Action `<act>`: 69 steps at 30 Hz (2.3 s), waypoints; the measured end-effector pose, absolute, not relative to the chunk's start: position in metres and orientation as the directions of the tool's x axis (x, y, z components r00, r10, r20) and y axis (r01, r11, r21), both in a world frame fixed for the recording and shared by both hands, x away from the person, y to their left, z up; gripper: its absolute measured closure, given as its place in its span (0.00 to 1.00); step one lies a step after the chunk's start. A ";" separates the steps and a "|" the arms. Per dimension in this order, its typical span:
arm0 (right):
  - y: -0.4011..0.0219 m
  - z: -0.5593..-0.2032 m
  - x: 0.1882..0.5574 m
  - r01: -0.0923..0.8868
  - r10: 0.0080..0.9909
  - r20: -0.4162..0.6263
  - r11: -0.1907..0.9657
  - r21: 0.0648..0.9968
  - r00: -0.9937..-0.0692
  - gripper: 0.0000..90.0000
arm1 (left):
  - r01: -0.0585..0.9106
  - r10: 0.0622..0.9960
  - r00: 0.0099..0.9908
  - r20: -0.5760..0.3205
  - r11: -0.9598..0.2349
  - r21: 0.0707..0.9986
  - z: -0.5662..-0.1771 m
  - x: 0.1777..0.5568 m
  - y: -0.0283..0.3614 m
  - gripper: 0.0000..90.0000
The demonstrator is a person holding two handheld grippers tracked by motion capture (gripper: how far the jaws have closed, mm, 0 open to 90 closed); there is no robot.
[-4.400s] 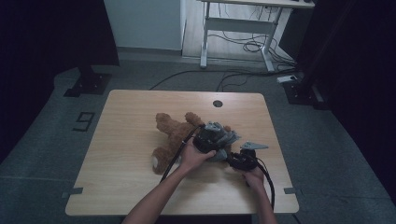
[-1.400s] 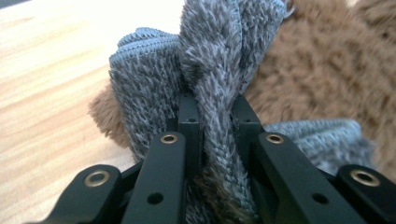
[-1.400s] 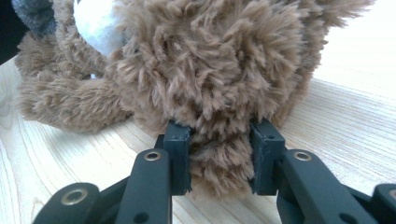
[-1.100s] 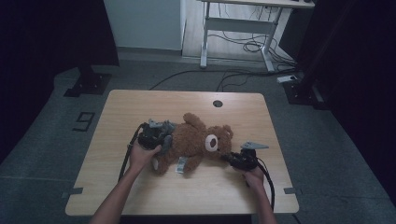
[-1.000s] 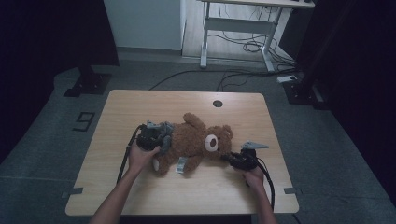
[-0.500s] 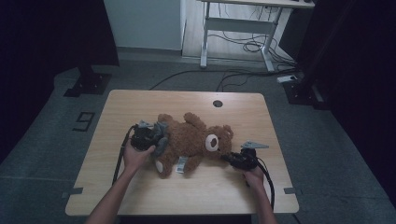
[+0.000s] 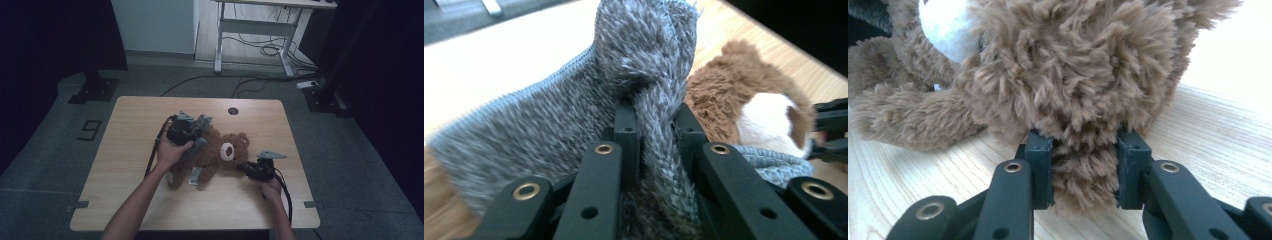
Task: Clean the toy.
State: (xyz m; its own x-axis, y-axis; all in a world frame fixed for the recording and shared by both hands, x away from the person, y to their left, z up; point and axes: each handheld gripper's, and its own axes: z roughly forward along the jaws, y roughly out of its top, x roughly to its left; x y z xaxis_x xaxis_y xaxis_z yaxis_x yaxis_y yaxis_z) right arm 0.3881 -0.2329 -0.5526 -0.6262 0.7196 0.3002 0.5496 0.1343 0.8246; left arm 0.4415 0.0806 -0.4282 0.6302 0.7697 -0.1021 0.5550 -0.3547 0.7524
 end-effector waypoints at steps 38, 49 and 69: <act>-0.208 -0.526 0.384 0.535 0.682 0.343 0.084 0.841 -0.647 0.00 | 0.555 0.700 0.661 -0.269 -0.214 0.804 -0.490 0.385 0.102 0.89; -0.212 -0.537 0.376 0.482 0.672 0.267 0.153 0.863 -0.691 0.37 | 0.564 0.706 0.650 -0.281 -0.201 0.801 -0.476 0.378 0.103 0.87; -0.208 -0.541 0.365 0.395 0.702 0.097 0.276 0.876 -0.706 0.55 | 0.574 0.655 0.722 -0.223 -0.387 0.722 -0.451 0.417 -0.047 0.86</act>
State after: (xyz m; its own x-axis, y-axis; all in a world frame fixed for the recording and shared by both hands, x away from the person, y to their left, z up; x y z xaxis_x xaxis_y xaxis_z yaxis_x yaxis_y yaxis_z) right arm 0.3651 -0.2082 -0.5407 -0.7059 0.7017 0.0971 0.3952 0.2764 0.8760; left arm 0.4171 -0.0470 -0.4512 0.7221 0.6549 -0.2227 0.5738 -0.3873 0.7216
